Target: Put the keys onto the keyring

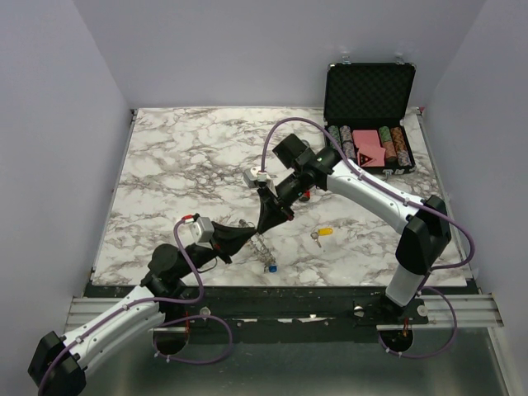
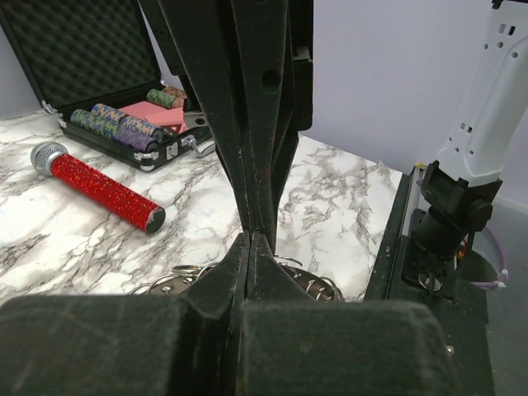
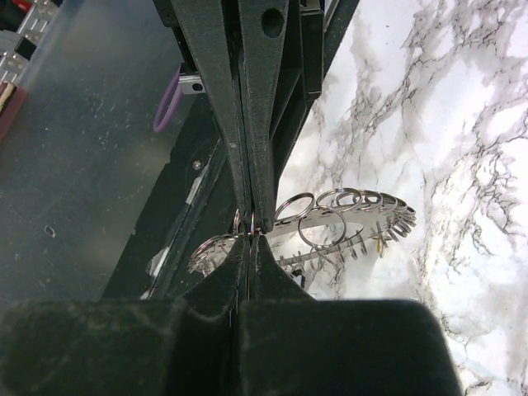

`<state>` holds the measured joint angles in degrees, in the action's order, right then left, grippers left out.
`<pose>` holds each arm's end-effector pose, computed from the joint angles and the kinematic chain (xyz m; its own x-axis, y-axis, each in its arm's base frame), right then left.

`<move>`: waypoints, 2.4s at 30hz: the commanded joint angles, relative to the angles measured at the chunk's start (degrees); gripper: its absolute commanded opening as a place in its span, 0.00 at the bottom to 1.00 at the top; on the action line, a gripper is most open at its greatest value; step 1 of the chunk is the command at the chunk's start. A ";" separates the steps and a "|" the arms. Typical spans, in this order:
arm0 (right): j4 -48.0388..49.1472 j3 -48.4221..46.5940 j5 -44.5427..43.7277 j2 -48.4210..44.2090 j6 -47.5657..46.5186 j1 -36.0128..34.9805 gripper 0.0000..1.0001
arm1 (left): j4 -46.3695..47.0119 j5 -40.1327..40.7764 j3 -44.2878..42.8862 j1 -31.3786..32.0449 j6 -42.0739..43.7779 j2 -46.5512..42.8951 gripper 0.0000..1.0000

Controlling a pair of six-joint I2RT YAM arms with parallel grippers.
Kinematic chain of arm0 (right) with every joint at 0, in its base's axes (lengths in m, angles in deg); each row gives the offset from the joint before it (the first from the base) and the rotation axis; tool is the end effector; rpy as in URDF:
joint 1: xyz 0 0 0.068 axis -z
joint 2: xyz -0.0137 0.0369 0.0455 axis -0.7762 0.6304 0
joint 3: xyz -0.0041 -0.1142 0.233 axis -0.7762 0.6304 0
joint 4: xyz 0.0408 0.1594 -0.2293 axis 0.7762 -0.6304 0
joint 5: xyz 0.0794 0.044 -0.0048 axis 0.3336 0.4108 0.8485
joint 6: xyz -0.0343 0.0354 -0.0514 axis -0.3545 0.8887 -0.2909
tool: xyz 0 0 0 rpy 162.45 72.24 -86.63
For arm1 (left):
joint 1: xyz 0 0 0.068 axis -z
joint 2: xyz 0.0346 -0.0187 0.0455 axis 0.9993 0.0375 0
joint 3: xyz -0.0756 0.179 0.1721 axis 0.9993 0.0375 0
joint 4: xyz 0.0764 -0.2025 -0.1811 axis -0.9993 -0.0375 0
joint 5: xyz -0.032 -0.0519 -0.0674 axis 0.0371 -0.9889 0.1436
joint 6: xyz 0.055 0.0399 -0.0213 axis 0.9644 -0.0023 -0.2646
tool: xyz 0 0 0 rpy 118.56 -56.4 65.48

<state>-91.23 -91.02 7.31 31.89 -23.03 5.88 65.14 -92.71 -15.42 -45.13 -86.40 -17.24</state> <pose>0.2332 0.3080 0.2805 -0.0328 -0.4722 -0.8809 -0.8654 -0.4275 0.2614 0.1275 -0.1428 0.2181 -0.0757 -0.3318 -0.9403 0.8855 0.4112 -0.2164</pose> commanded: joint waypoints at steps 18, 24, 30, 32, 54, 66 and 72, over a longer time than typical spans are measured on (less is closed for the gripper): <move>8.16 2.96 -1.04 -2.42 7.59 -0.40 0.00 | -12.06 7.13 1.28 -0.09 -5.45 -16.36 0.52; 8.17 2.96 -1.12 -2.95 7.51 -0.32 0.00 | -25.15 14.35 -1.09 -0.09 -4.31 -18.75 0.35; 8.08 2.87 -0.77 -2.86 7.51 -0.05 0.00 | -26.58 14.53 -1.71 -0.01 -3.43 -16.55 0.28; 8.08 2.96 -0.68 -2.77 7.51 0.04 0.00 | -25.87 14.79 -1.27 -0.09 -3.25 -16.72 0.27; 7.81 2.96 -0.68 -2.34 7.33 0.04 0.00 | -19.54 2.05 0.49 -0.09 -5.36 -16.72 0.29; 7.37 2.61 -0.51 -1.81 7.16 0.04 0.00 | -19.02 0.20 -0.91 -0.09 -5.80 -11.11 0.34; 6.94 2.52 -0.33 -1.72 6.72 0.12 0.00 | -17.08 2.31 -0.65 -0.01 -4.48 -13.29 0.34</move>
<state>-84.36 -88.50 5.78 31.02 -16.06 5.88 44.90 -90.79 -15.60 -45.13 -91.89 -27.84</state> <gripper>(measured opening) 0.006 0.340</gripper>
